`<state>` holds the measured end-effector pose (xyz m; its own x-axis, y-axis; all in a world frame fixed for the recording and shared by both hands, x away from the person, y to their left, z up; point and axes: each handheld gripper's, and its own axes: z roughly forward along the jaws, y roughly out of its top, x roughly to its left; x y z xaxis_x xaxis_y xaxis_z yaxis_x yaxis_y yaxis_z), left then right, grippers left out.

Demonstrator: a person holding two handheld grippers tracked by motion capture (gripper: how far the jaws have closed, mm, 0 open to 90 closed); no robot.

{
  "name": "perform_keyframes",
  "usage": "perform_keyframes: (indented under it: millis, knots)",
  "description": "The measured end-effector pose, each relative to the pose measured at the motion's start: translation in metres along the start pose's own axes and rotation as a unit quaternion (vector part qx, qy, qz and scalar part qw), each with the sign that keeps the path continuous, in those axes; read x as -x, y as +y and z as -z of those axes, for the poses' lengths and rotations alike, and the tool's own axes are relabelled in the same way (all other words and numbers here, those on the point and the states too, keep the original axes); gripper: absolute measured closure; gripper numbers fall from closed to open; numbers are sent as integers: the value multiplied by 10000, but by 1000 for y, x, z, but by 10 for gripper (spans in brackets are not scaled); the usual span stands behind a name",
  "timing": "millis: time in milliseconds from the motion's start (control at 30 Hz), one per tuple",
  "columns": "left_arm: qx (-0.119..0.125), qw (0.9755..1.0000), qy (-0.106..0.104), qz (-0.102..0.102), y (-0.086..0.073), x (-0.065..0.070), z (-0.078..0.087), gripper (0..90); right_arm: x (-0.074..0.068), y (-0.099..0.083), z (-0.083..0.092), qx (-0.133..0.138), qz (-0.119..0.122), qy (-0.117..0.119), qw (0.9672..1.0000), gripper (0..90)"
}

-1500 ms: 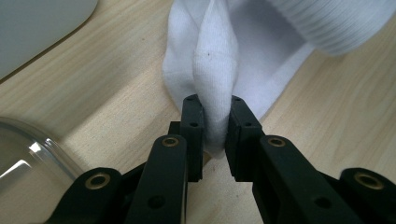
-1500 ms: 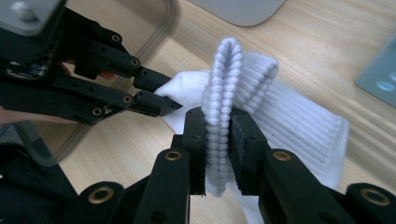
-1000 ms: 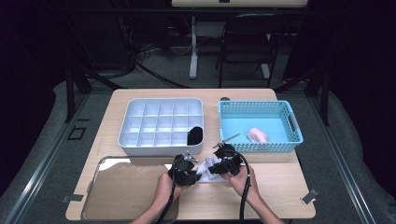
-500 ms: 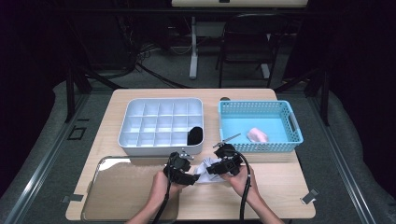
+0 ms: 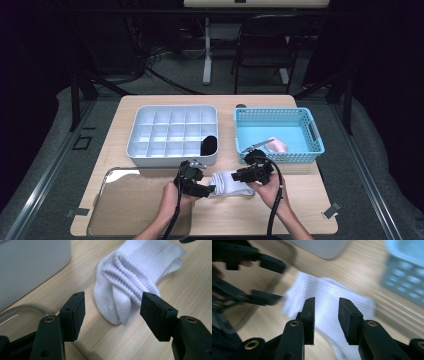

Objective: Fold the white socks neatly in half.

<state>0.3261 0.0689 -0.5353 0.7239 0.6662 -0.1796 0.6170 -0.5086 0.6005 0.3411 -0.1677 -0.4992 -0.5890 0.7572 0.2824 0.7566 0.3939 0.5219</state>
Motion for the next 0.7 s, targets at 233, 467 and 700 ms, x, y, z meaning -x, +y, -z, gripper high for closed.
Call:
perform_keyframes:
  millis: [233,467,700]
  knots:
    - [110,9998,-9,136,6,1,-5,357,30,-18,7,-149,-530,-530,9971,655]
    - [-68,9998,61,179,3,-1,-18,330,39,-20,-10,-620,-605,-345,9956,651]
    - [-343,9991,-83,215,0,-5,-24,390,42,-23,-19,-922,-592,-298,9935,659]
